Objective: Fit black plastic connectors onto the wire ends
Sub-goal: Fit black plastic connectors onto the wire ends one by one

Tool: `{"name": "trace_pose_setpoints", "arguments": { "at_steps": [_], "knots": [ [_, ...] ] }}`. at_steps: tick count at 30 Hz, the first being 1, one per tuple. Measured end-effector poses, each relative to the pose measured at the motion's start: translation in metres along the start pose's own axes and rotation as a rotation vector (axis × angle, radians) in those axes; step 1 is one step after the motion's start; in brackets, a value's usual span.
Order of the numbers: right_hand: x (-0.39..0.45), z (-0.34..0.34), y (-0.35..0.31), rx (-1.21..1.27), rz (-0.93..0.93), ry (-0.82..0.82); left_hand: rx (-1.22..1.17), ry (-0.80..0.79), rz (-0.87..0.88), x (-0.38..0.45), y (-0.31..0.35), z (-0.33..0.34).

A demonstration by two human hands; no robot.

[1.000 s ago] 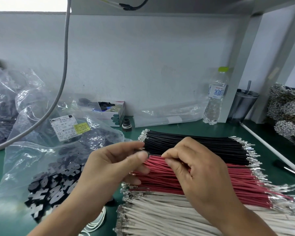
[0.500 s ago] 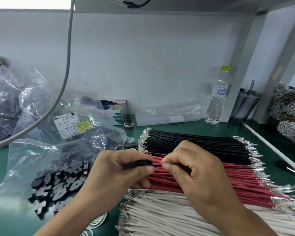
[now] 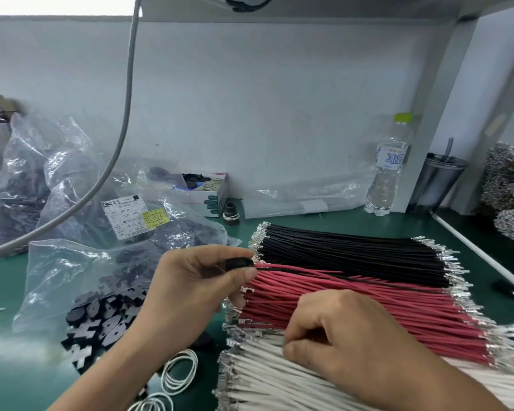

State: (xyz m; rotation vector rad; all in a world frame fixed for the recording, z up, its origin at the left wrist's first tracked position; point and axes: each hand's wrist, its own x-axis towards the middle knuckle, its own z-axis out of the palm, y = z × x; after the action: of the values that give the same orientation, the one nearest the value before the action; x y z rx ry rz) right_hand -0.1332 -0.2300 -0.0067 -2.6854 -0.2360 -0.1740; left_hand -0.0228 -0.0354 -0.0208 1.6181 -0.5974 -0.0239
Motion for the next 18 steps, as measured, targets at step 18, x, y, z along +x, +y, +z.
{"name": "trace_pose_setpoints", "arguments": {
  "at_steps": [18],
  "knots": [
    [0.0017,-0.0020,0.0062,0.179,-0.002,0.486,-0.124,0.004,-0.074,0.0011,0.0015,0.0038]
  ]
}}
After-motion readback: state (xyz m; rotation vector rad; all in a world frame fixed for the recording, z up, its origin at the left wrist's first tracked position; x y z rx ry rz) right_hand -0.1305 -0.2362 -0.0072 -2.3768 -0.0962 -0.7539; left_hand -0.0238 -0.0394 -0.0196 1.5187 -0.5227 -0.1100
